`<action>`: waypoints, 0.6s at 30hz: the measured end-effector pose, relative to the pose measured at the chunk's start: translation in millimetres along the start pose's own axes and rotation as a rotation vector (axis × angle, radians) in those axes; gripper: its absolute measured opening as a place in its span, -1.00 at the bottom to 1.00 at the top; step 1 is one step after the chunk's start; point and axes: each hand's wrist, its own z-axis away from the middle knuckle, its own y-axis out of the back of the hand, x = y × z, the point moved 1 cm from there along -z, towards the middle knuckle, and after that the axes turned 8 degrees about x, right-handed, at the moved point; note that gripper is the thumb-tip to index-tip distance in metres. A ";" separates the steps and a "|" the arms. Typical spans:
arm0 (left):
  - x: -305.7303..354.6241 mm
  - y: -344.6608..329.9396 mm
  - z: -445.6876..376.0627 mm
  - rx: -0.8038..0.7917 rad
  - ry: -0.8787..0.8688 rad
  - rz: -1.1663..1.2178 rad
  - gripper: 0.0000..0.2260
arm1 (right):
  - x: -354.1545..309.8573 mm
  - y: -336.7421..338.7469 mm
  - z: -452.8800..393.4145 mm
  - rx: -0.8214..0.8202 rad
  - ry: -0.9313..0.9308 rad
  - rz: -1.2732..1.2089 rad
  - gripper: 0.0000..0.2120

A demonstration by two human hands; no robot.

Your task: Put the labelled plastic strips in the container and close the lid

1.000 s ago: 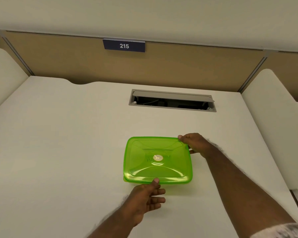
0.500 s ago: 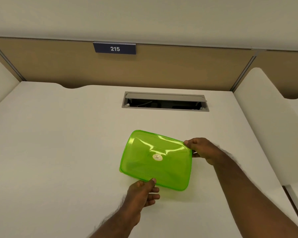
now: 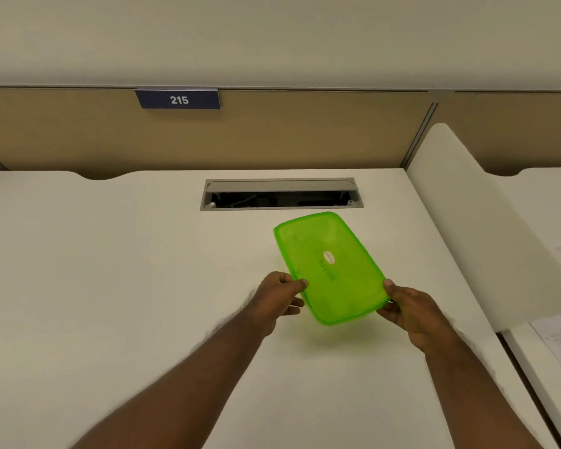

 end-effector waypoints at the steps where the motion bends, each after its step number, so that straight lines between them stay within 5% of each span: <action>1: 3.9 -5.5 -8.3 -0.013 0.010 -0.012 -0.79 | 1.5 3.0 -0.8 0.011 0.000 -0.031 -0.86; 18: 25.7 -58.2 -52.6 0.028 0.006 -0.180 -0.60 | 6.8 20.8 -26.0 0.198 -0.019 -0.064 -0.75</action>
